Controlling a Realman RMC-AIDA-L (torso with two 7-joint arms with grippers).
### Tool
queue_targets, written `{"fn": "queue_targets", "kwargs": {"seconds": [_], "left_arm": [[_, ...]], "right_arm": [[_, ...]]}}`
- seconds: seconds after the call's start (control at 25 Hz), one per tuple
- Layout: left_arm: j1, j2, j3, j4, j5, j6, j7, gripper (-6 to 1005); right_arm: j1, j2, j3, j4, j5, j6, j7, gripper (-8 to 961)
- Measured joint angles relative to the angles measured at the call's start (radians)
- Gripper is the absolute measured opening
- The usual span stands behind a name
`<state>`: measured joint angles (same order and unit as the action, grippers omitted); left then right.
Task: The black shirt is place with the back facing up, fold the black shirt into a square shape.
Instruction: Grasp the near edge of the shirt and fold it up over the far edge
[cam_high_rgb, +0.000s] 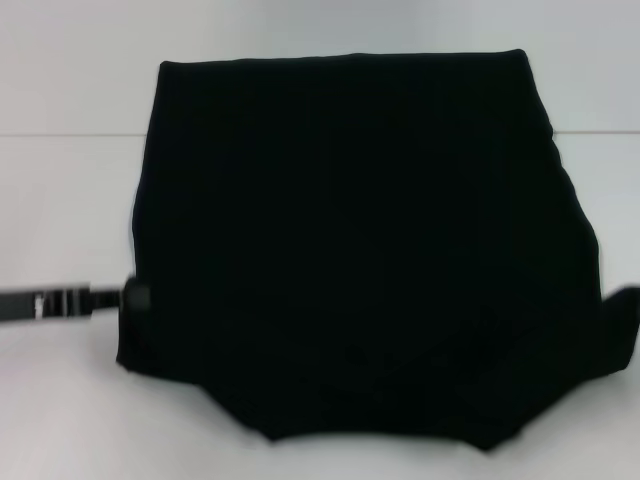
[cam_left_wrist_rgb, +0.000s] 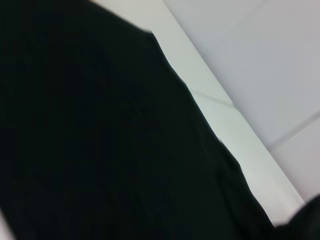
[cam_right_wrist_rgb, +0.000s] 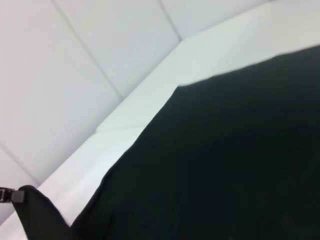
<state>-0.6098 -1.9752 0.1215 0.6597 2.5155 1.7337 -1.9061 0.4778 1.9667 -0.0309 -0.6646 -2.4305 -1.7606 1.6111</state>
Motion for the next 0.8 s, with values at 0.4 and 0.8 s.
{"fn": "queue_targets", "kwargs": {"seconds": [0.4, 0.8], "left_arm": [[-0.142, 0.044, 0.024, -0.105, -0.009, -0.305, -0.013, 179], [-0.221, 0.048, 0.09, -0.177, -0.009, -0.623, -0.005, 189]], "right_arm": [[0.144, -0.013, -0.035, 0.116, 0.037, 0.281, 0.075, 26], [0.322, -0.023, -0.127, 0.275, 0.042, 0.712, 0.105, 25]]}}
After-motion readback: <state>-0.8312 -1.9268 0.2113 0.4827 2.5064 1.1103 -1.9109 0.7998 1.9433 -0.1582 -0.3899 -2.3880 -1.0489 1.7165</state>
